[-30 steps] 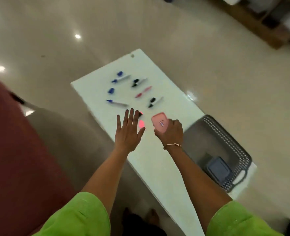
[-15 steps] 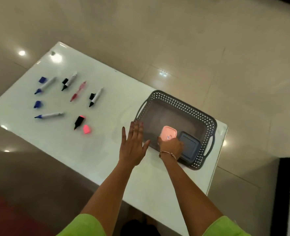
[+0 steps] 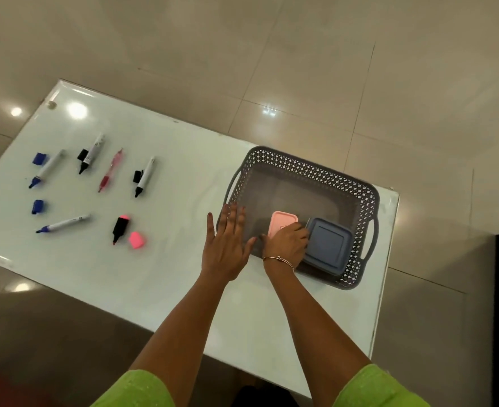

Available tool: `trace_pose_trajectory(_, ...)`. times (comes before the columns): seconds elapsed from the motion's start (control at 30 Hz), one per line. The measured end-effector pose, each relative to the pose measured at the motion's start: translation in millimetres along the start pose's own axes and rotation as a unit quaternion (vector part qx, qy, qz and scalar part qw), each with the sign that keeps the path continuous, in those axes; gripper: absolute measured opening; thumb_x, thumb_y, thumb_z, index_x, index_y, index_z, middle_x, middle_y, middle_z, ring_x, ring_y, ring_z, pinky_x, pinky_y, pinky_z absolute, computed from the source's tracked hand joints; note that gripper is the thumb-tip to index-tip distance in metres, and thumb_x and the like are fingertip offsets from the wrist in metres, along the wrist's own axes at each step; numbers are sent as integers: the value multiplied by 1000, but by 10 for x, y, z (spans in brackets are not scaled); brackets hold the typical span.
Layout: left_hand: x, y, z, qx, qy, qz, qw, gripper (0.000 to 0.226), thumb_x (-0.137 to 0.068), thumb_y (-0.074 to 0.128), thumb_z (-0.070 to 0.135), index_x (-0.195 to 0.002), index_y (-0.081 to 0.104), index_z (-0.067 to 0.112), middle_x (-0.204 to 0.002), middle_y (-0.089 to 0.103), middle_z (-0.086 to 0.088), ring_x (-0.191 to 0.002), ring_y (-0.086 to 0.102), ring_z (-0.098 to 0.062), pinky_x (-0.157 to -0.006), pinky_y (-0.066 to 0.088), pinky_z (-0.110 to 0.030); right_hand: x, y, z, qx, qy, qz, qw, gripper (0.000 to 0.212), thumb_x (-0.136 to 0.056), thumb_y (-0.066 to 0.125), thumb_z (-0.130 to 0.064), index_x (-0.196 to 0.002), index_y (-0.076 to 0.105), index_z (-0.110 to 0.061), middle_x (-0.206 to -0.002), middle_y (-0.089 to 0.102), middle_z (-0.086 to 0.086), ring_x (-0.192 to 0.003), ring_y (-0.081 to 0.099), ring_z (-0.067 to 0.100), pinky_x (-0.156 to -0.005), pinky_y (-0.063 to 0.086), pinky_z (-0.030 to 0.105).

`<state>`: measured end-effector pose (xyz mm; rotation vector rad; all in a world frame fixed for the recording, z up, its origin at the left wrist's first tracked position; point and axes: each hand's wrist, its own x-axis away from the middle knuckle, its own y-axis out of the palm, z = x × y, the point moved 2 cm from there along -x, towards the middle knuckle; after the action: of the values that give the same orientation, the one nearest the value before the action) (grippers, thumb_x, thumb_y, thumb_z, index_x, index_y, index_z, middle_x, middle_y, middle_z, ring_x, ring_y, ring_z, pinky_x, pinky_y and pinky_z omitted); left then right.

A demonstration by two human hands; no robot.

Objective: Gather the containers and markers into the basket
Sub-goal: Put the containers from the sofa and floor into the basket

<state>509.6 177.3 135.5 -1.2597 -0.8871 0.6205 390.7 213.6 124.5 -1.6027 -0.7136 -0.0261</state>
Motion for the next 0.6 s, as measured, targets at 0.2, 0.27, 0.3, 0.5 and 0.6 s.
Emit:
trace_pose_trajectory(0.2, -24, -236, 146, 5, 13, 17, 1000, 72, -91, 3, 56, -147, 18, 12, -154, 27, -12, -144, 23, -29, -115, 11, -53, 76, -243, 67, 20, -148, 44, 988, 63, -90, 44, -44, -133, 34, 0, -140, 38, 25, -132, 32, 42, -108, 27, 51)
trace_pose_trajectory(0.27, -37, -350, 260, 10, 24, 15, 1000, 72, -90, 8, 55, -148, 10, 14, -157, 17, -11, -146, 13, -28, -116, 2, -49, 20, -345, 200, 27, -237, 29, 971, 66, -91, 33, -47, -142, 25, -5, -152, 21, 20, -142, 12, 40, -115, 10, 53)
trace_pose_trajectory(0.3, -52, -395, 319, 16, 27, 12, 999, 72, -89, 6, 55, -149, 7, 14, -158, 13, -10, -147, 9, -28, -116, -3, -48, -26, -394, 281, 40, -266, 27, 963, 71, -90, 23, -54, -144, 20, -8, -155, 14, 18, -144, 5, 38, -115, 3, 52)
trace_pose_trajectory(0.5, -150, -468, 962, 11, 55, -20, 998, 73, -92, 10, 58, -147, -12, 15, -159, -9, -9, -147, -10, -27, -116, -10, -50, -415, -784, 973, 74, -291, 40, 953, 90, -77, -1, -74, -148, 1, -18, -157, -5, 13, -144, -11, 32, -114, -16, 46)
trace_pose_trajectory(0.6, -199, -420, 1539, 22, 80, -24, 996, 74, -93, 14, 58, -147, -11, 15, -159, -12, -9, -146, -12, -26, -114, -15, -49, -671, -1011, 1431, 82, -283, 44, 955, 92, -75, -6, -75, -147, 0, -18, -157, -4, 12, -145, -8, 32, -114, -14, 47)
